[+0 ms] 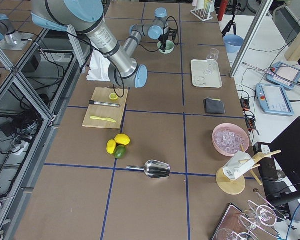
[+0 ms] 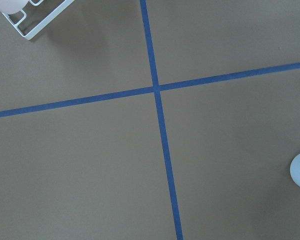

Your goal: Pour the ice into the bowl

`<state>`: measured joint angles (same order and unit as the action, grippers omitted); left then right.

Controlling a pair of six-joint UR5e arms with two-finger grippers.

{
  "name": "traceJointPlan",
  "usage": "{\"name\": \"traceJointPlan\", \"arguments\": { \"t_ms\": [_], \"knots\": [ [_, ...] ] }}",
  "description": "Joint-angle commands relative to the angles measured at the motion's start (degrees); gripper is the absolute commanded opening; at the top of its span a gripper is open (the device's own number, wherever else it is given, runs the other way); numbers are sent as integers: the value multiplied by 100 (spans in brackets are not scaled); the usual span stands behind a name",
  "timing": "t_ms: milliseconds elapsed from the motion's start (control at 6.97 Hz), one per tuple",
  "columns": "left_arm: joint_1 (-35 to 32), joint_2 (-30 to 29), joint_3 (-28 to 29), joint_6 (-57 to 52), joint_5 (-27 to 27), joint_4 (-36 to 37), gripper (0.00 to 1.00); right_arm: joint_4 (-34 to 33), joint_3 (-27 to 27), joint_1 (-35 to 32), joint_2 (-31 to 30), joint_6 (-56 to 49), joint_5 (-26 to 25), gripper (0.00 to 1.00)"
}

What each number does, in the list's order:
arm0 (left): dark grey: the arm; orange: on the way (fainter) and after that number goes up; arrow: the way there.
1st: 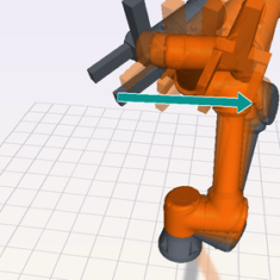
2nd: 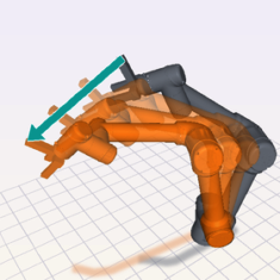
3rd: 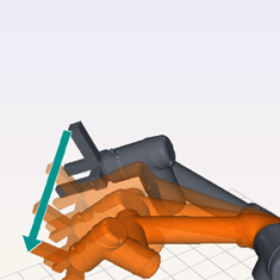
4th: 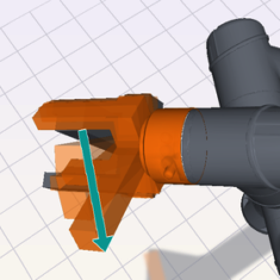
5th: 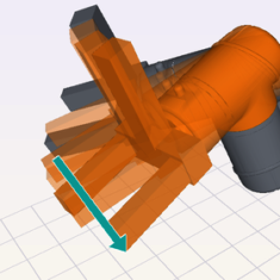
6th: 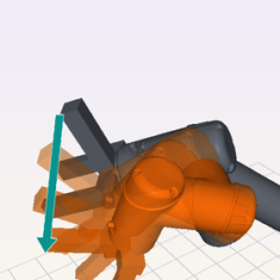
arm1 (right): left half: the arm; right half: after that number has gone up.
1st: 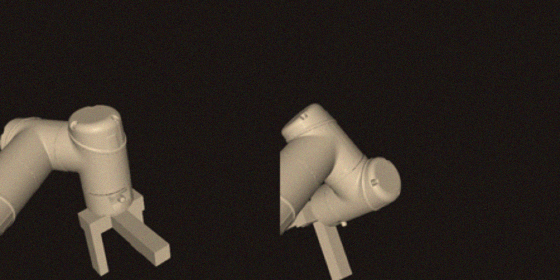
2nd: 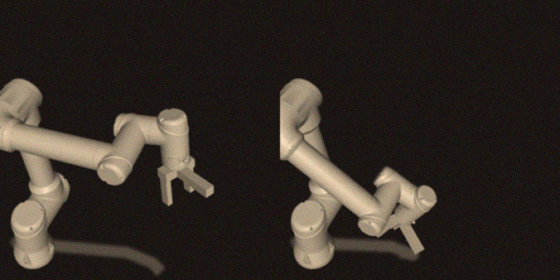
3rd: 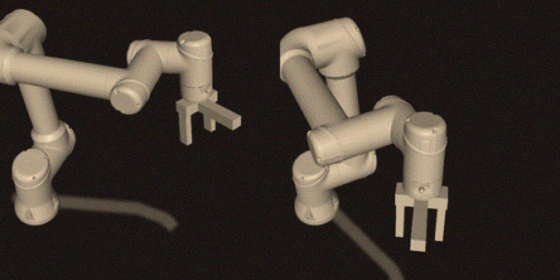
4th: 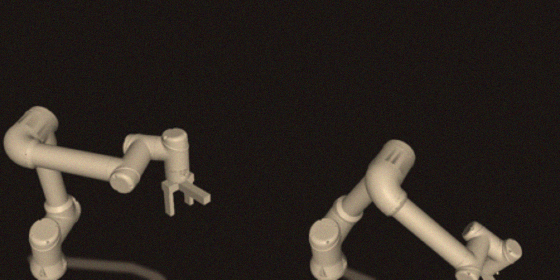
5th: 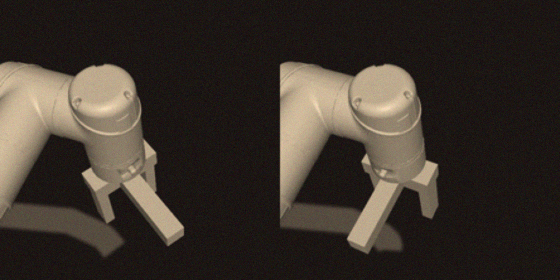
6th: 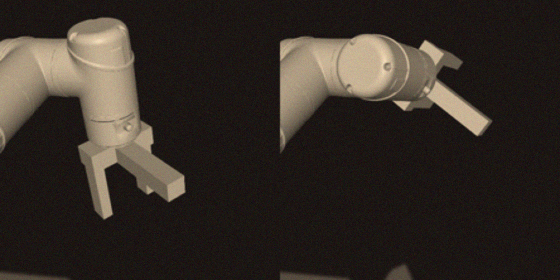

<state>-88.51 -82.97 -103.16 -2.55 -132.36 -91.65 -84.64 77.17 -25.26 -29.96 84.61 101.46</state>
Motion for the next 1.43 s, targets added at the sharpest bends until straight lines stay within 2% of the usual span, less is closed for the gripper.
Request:
{"name": "traceJointPlan", "arguments": {
  "t_ms": [0,287,430,573,717,860,1004,1147,1290],
  "knots": [
    [0,0,7,0,0,-2,100,597,-929,275,341,170,-380,0],
    [0,0,-2,0,0,-2,100,615,-932,346,325,179,-408,0],
    [0,0,7,0,-9,-2,100,650,-932,346,290,179,-408,16],
    [0,0,7,0,0,-2,100,642,-932,346,272,170,-408,89],
    [9,-9,7,0,0,-10,100,642,-871,294,281,179,-391,100],
    [18,-52,15,0,0,-19,100,520,-583,15,272,144,-69,100],
    [18,-166,15,0,0,-19,100,-21,-154,-458,185,22,552,100],
    [18,-359,24,17,9,-11,100,-696,599,-863,-173,-736,872,100],
    [18,-604,85,26,26,-63,100,-1303,1433,-1328,-803,-1701,1023,100]
  ]
}}
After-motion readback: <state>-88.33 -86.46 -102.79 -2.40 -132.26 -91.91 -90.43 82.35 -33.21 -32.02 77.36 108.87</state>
